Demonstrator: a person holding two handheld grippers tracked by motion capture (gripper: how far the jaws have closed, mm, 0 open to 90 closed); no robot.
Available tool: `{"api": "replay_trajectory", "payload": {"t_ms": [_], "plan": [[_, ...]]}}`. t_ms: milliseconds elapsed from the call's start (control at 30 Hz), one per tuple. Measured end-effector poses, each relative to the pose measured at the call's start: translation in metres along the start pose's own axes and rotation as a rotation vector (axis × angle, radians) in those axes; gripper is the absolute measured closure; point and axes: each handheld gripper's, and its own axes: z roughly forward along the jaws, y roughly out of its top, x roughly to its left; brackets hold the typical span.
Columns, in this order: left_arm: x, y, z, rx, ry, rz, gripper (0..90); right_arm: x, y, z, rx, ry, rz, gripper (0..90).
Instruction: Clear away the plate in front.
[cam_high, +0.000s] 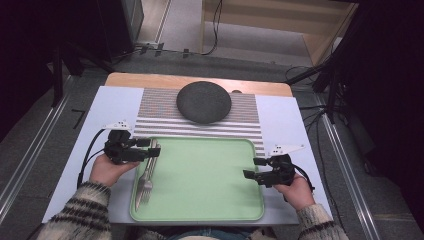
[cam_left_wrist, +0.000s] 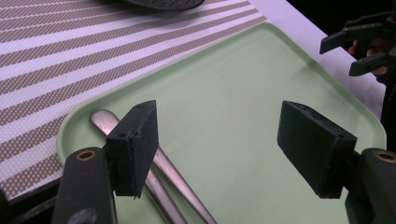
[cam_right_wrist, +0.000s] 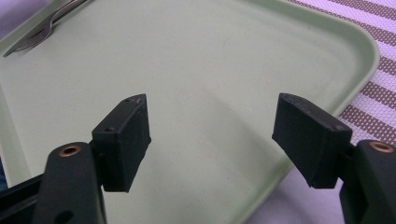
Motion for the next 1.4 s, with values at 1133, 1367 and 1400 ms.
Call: {"api": "replay_trajectory", "payload": {"t_ms": [1133,1367,1400], "plan": [[-0.013,0.033,0.053,0.032,-0.081,0.085,30.9,-0.001,-0.012,-0.009,-0.005,-0.011,0.042,25.0],[-0.014,0.046,0.061,0.042,-0.088,0.135,31.5,0.0,-0.012,-0.009,-0.006,-0.004,0.036,25.0],[-0.014,0.049,0.063,0.043,-0.095,0.134,31.4,0.0,-0.012,-0.008,-0.004,-0.004,0.036,25.0]]}}
